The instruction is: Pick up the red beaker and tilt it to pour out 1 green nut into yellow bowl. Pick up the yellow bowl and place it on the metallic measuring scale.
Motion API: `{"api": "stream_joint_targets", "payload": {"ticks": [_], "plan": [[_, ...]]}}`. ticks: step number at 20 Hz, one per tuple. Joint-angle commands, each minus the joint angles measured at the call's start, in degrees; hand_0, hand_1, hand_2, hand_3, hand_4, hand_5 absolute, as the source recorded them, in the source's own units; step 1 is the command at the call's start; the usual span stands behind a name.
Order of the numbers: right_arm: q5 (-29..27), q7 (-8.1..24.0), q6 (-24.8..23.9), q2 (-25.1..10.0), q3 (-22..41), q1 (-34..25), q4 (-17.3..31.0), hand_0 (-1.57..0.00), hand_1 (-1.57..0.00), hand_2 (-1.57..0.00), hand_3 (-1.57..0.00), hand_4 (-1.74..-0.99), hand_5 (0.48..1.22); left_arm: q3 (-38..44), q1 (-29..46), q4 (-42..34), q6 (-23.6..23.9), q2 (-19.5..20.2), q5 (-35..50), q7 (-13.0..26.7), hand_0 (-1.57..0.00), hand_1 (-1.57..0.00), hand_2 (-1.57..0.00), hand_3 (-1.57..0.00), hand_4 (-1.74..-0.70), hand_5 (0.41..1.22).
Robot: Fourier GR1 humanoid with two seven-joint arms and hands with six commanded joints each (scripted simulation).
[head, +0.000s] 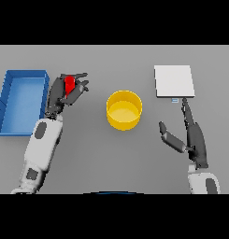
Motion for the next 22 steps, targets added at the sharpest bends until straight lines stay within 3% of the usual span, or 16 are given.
{"api": "stream_joint_targets", "payload": {"ticks": [1, 4, 10, 15, 20, 22], "plan": [[-0.14, -0.47, 0.36, -0.46, -0.09, 0.12, -0.32, 0.00, 0.00, 0.00, 0.00, -1.262, 0.658, -1.38, -1.16, -0.63, 0.35, 0.61, -1.56, 1.99, -1.55, -1.56, -1.56, -1.55, -1.72, 1.114], [0.77, -0.63, 0.15, 0.02, 0.71, 0.01, -0.32, 0.00, 0.00, 0.00, 0.00, -1.253, 0.666, -6.64, -3.54, -2.19, -1.82, 4.47, -6.91, 8.33, -1.56, -1.56, -1.56, -1.56, -1.73, 1.124], [0.97, 1.20, 0.19, -0.47, 0.42, -0.52, -0.33, 0.00, 0.00, 0.00, 0.00, -1.256, 0.678, -13.21, -6.20, -2.20, -3.09, 6.02, -12.23, 13.62, -1.56, -1.56, -1.56, -1.56, -1.73, 1.112], [0.74, 0.69, 0.63, -0.24, 0.81, 0.66, -1.24, 0.00, 0.00, 0.00, 0.00, -1.254, 0.687, -21.35, -11.01, -0.74, -3.46, 9.65, -22.80, 21.29, -1.57, -1.57, -1.57, -1.57, -1.74, 1.133], [0.76, 1.70, 0.94, -0.09, 1.23, 0.62, -2.14, 0.00, 0.00, 0.00, 0.00, -1.270, 0.700, -30.60, -17.07, 1.94, -7.38, 12.42, -32.49, 23.59, -1.57, -1.57, -1.57, -1.57, -1.74, 1.173], [0.69, 1.30, 0.91, -0.01, 1.19, 1.12, -2.05, 0.00, 0.00, 0.00, 0.00, -1.274, 0.704, -33.07, -19.18, 3.42, -8.43, 13.12, -34.89, 22.78, -1.57, -1.57, -1.57, -1.57, -1.74, 1.190]]}}
